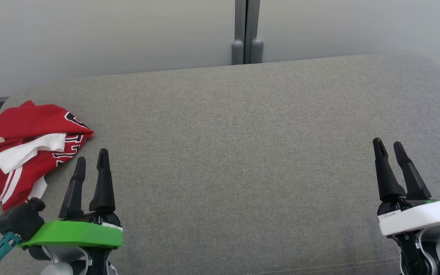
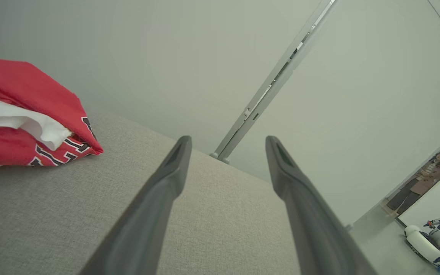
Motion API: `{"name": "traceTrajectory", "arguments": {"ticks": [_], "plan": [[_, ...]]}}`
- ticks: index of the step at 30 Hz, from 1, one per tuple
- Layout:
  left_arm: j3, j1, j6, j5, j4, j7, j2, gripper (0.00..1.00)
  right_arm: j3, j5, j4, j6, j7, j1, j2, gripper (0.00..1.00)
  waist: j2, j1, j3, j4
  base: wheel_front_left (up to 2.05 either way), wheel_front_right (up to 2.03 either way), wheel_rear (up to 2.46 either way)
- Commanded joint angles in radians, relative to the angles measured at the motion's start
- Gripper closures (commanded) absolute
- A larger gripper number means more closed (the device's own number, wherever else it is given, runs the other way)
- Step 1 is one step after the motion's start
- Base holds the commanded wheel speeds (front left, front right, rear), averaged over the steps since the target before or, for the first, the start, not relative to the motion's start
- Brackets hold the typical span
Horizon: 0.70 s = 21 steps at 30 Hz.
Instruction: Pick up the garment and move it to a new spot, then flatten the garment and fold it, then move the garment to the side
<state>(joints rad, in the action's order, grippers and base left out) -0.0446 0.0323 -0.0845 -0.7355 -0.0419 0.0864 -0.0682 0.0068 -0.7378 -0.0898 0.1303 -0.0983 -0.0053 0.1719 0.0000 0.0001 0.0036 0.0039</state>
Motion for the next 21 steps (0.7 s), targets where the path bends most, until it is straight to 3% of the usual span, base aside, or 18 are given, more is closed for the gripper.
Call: {"name": "traceTrajectory", "arguments": {"ticks": [1, 11, 21], "plan": [[-0.011, 0.028, 0.009, 0.058, -0.009, 0.011, -0.016, 0.00, 0.010, 0.047, 0.001, 0.000, -0.011, -0.026, 0.012, 0.00, 0.0000, -0.0001, -0.001, 0.000, 0.00, 0.00, 0.00], [-0.064, 0.040, 0.062, 0.224, 0.037, 0.039, -0.040, 0.00, 0.027, 0.179, 0.061, 0.000, -0.036, -0.052, 0.012, 0.00, 0.0000, -0.0001, 0.000, 0.002, 0.00, 0.00, 0.00], [-0.110, 0.073, 0.087, 0.342, 0.102, 0.067, -0.061, 0.00, 0.019, 0.279, 0.138, 0.000, -0.062, -0.066, -0.022, 0.00, 0.0000, -0.0001, 0.000, 0.000, 0.00, 0.00, 0.00]]}}
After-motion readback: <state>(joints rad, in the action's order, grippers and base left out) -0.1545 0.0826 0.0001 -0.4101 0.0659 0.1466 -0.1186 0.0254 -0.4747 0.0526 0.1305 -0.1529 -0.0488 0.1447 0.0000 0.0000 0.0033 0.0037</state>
